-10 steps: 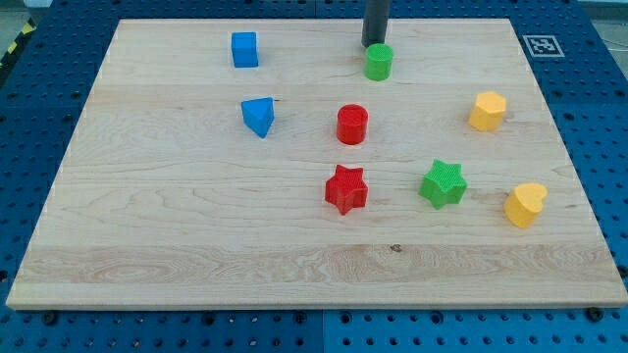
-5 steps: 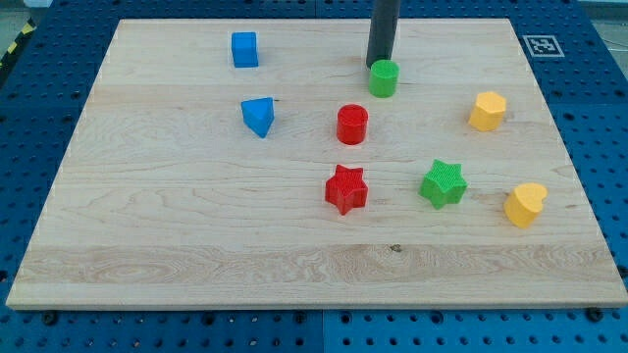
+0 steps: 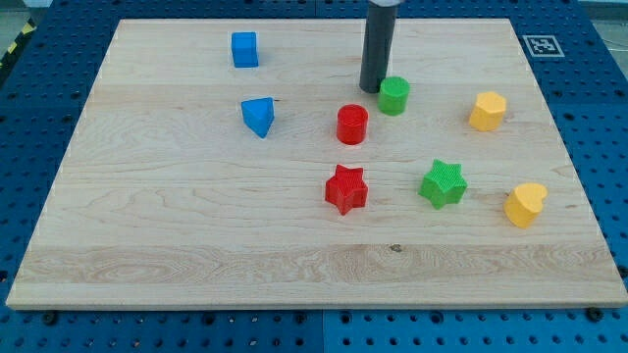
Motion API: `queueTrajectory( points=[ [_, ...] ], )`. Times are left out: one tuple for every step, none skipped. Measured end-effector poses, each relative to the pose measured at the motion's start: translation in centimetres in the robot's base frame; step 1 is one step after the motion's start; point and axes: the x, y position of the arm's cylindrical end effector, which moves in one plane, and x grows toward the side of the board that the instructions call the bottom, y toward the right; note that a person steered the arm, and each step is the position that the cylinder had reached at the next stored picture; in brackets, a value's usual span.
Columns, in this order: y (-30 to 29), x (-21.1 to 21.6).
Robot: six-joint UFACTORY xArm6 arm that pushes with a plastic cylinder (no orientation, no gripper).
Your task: Move the green circle into the green star
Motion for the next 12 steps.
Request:
queueTrajectory(
  points=[
    [0.6,1.6],
    [0.6,1.7],
    [0.6,-0.2],
    [3.2,-0.6],
    [5.0,1.5],
    [5.1,2.2],
    [6.2,3.3],
    [6.2,4.4],
    [6.2,7.2],
    [6.3,7.5],
    [3.2,3.8],
    [0.3,4.5]
  ],
)
